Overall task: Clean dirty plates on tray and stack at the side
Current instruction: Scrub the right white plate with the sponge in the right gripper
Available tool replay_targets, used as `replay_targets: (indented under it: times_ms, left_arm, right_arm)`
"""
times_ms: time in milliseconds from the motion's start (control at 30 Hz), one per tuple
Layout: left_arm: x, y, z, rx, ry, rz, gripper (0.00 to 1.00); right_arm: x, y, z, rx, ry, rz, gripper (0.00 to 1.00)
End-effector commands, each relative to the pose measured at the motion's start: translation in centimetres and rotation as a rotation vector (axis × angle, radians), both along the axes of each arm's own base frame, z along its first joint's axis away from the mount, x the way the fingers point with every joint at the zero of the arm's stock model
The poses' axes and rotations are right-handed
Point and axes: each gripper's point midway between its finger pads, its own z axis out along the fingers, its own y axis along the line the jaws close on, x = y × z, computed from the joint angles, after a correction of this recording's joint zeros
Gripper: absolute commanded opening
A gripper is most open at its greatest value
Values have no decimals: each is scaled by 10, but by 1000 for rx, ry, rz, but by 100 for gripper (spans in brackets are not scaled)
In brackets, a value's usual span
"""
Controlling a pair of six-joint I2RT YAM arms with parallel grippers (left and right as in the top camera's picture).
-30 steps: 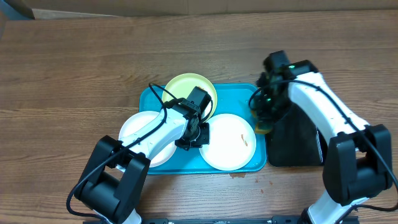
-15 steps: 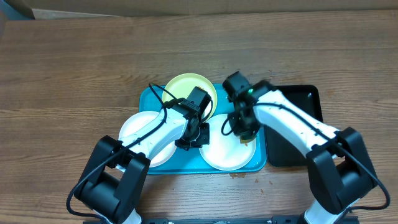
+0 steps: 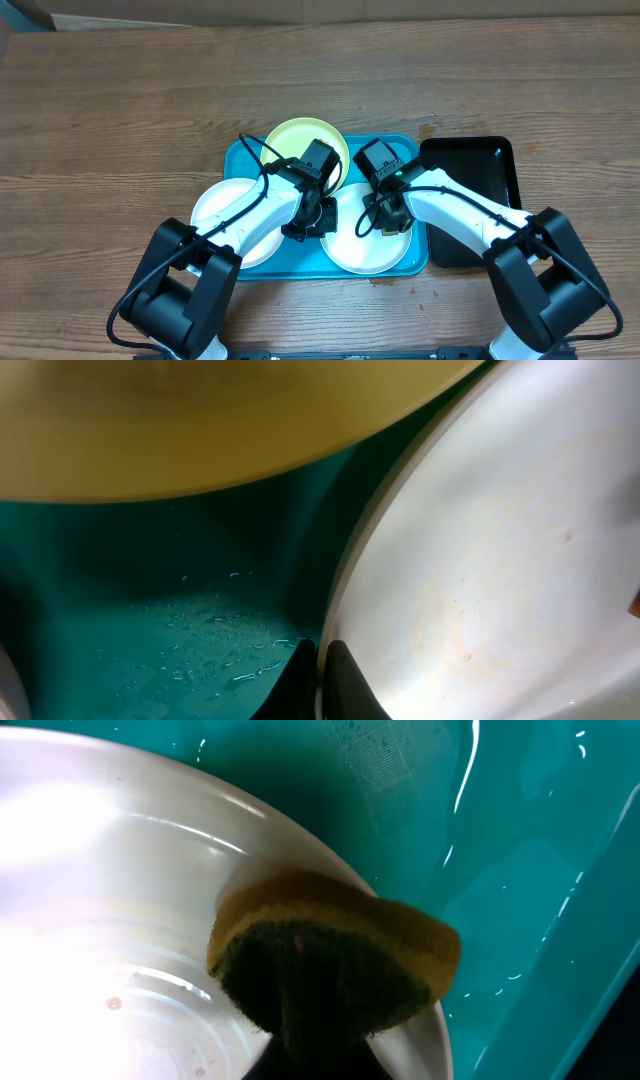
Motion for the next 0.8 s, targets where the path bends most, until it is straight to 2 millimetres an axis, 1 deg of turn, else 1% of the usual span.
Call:
replay_targets:
  times_ms: [0,67,133,300,367,500,567,633,767]
  left_arm:
    - [2,-1,1,-1,0,-8,4]
    - [2,-1,1,-1,0,-8,4]
    - [2,-1,1,-1,0,-8,4]
    - [2,-1,1,-1,-1,-8,4]
    - [2,-1,1,-1,-1,-8,4]
    - [2,-1,1,-1,0,-8,4]
    - [2,-1,1,-1,0,-8,4]
    - [2,-1,1,-1,0,-8,4]
    - [2,-1,1,-1,0,-8,4]
  right_arm:
    - [-22,-16,-17,-47,62,-36,4]
    - [-26,-14,-20,-30,80,-34,4]
    - [-32,-7,-23,16,109,-28,4]
    - [-49,21,-26,182,196,29,4]
    - [-55,31,-25,241,225,64,4]
    - [-64,43,-21,317,269,108,4]
    - [-67,53,-16,376,284,178,4]
    - [-60,56,-10,388,269,188,4]
    - [-32,60,17,408,228,173,4]
